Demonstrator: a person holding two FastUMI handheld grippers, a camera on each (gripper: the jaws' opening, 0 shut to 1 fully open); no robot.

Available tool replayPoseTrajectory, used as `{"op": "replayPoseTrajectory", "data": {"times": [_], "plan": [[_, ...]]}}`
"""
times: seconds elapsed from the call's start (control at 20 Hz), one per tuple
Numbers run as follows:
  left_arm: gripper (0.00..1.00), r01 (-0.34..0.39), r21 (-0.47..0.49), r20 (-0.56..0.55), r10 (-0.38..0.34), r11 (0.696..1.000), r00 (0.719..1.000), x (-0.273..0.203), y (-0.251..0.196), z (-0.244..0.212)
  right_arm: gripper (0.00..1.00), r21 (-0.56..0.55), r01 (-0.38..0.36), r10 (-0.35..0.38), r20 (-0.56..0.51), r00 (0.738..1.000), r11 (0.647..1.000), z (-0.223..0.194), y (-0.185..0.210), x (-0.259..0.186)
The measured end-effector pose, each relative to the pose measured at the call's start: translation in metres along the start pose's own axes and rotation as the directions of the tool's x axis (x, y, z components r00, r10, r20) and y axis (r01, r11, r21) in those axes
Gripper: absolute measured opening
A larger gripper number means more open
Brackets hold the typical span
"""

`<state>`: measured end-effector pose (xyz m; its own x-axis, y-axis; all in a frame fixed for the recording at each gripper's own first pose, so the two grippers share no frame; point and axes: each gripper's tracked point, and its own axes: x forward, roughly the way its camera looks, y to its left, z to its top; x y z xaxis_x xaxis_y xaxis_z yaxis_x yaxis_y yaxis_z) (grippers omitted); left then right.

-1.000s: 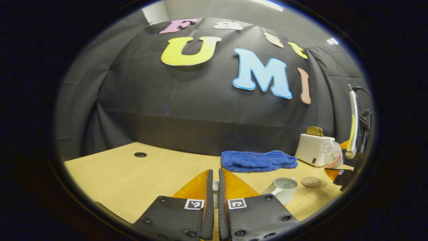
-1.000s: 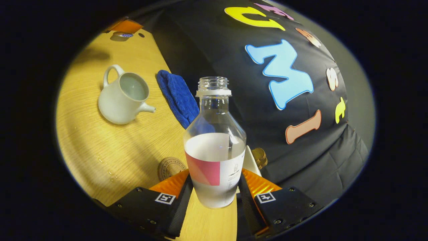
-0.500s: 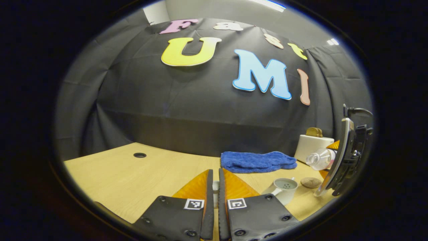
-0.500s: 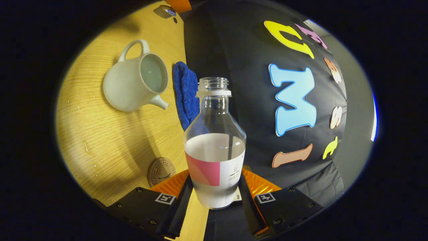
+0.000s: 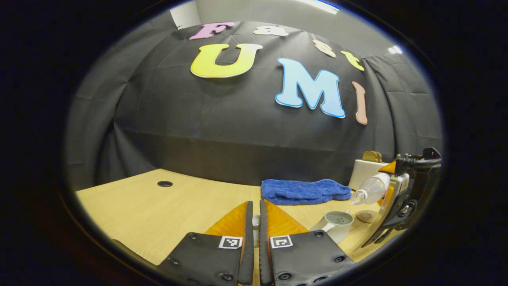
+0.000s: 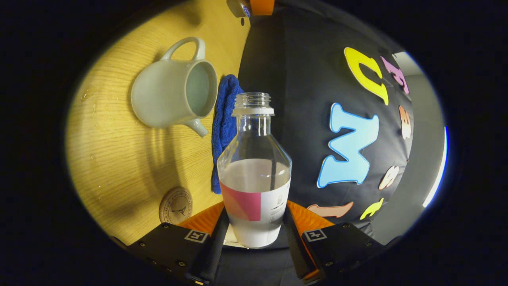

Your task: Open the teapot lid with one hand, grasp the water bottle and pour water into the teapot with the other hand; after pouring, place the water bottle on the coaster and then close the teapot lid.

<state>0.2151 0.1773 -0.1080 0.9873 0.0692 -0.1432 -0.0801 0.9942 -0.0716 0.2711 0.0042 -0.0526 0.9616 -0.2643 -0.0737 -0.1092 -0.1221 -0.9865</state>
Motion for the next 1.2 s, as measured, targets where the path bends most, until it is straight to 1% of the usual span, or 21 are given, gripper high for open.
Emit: {"op": "replayPoseTrajectory", "data": {"times": [0.2, 0.3, 0.45, 0.5, 0.55, 0.6, 0.65, 0.85, 0.9, 1.0, 1.05, 1.1, 1.15, 1.2], "plan": [[0.12, 0.002, -0.008, 0.001, -0.001, 1.0, 1.0, 0.0, 0.0, 0.0, 0.72, -0.087, 0.017, -0.016, 0.011, 1.0, 0.996, 0.0, -0.005, 0.001], [0.12, 0.003, -0.011, 0.002, -0.003, 1.0, 1.0, 0.0, 0.001, 0.0, 0.72, -0.115, 0.037, -0.036, 0.015, 0.999, 0.993, 0.0, -0.011, 0.003], [0.12, 0.004, -0.017, 0.002, -0.004, 1.0, 1.0, 0.001, 0.002, 0.001, 0.72, -0.143, 0.045, -0.043, 0.017, 0.999, 0.989, 0.0, -0.011, 0.005], [0.14, 0.005, -0.019, 0.002, -0.005, 1.0, 1.0, 0.0, 0.002, 0.0, 0.72, -0.151, 0.049, -0.047, 0.02, 0.999, 0.987, 0.001, -0.013, 0.006], [0.14, 0.004, -0.021, 0.002, -0.004, 1.0, 1.0, 0.0, 0.002, 0.001, 0.72, -0.161, 0.058, -0.055, 0.021, 0.998, 0.985, 0.001, -0.013, 0.006], [0.12, 0.004, -0.022, 0.002, -0.004, 1.0, 1.0, 0.0, 0.003, 0.001, 0.72, -0.173, 0.067, -0.064, 0.025, 0.998, 0.983, 0.001, -0.015, 0.006], [0.15, 0.005, -0.024, 0.001, -0.005, 1.0, 1.0, 0.0, 0.002, 0.001, 0.72, -0.186, 0.082, -0.077, 0.029, 0.997, 0.979, 0.003, -0.017, 0.005], [0.15, 0.006, -0.026, 0.001, -0.006, 1.0, 1.0, -0.001, 0.002, 0.002, 0.72, -0.268, 0.155, -0.142, 0.068, 0.988, 0.951, 0.008, -0.03, 0.004], [0.15, 0.007, -0.027, 0.001, -0.007, 1.0, 1.0, 0.0, 0.002, 0.002, 0.72, -0.284, 0.165, -0.148, 0.078, 0.986, 0.945, 0.009, -0.031, 0.003], [0.15, 0.007, -0.029, 0.001, -0.007, 1.0, 1.0, 0.002, 0.002, 0.002, 0.72, -0.292, 0.156, -0.137, 0.086, 0.987, 0.944, 0.01, -0.031, 0.005], [0.12, 0.008, -0.03, 0.001, -0.008, 1.0, 1.0, 0.002, 0.002, 0.002, 0.72, -0.298, 0.159, -0.138, 0.09, 0.986, 0.941, 0.011, -0.031, 0.004], [0.14, 0.008, -0.031, 0.0, -0.008, 0.999, 1.0, 0.001, 0.002, 0.001, 0.72, -0.309, 0.166, -0.142, 0.098, 0.985, 0.936, 0.011, -0.033, 0.004], [0.15, 0.008, -0.031, 0.001, -0.008, 0.999, 1.0, 0.002, 0.003, 0.002, 0.72, -0.318, 0.174, -0.148, 0.106, 0.983, 0.932, 0.013, -0.034, 0.004], [0.11, 0.008, -0.03, -0.001, -0.008, 1.0, 1.0, 0.002, 0.003, 0.001, 0.72, -0.33, 0.184, -0.153, 0.116, 0.981, 0.926, 0.015, -0.036, 0.004]]}}
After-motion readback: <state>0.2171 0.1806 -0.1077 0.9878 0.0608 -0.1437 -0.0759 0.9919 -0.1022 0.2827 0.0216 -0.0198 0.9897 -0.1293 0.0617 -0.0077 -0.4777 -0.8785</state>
